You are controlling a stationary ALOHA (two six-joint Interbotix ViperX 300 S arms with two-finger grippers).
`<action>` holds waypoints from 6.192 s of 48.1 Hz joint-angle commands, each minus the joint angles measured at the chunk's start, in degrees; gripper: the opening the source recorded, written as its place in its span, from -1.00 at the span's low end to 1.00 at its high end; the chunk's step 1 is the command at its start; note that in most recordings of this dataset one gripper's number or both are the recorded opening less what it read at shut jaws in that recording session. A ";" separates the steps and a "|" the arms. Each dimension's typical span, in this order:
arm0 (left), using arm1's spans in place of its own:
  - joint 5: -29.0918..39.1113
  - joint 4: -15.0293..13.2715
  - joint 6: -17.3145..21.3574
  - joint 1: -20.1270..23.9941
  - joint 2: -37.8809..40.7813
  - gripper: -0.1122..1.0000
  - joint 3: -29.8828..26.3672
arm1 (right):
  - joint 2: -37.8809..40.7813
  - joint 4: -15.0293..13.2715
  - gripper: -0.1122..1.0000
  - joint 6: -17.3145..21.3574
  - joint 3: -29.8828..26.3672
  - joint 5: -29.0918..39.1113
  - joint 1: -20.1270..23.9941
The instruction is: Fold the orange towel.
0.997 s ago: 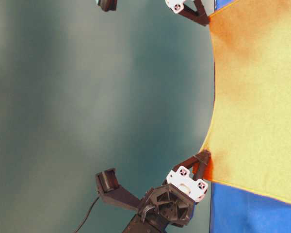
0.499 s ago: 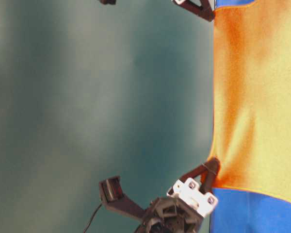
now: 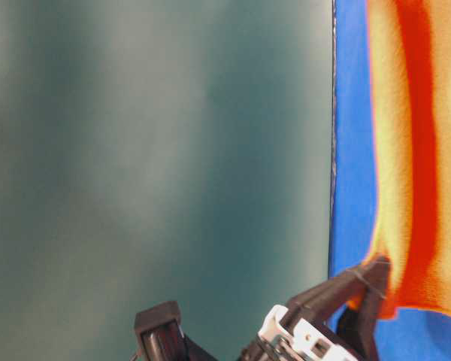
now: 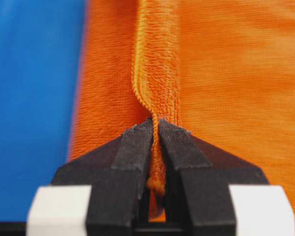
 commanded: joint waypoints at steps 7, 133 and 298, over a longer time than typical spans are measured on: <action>-0.18 0.00 -0.44 -6.42 -0.79 -0.80 -0.97 | -0.53 0.18 -0.79 3.78 -0.09 2.55 6.86; 9.67 -0.09 0.35 5.54 7.38 0.35 -4.04 | 16.88 -8.79 -0.01 4.66 -5.62 -1.23 -4.31; 12.66 -0.09 0.70 -11.60 22.94 -0.72 -53.00 | 6.68 -25.49 -0.75 4.31 -20.13 8.61 -17.49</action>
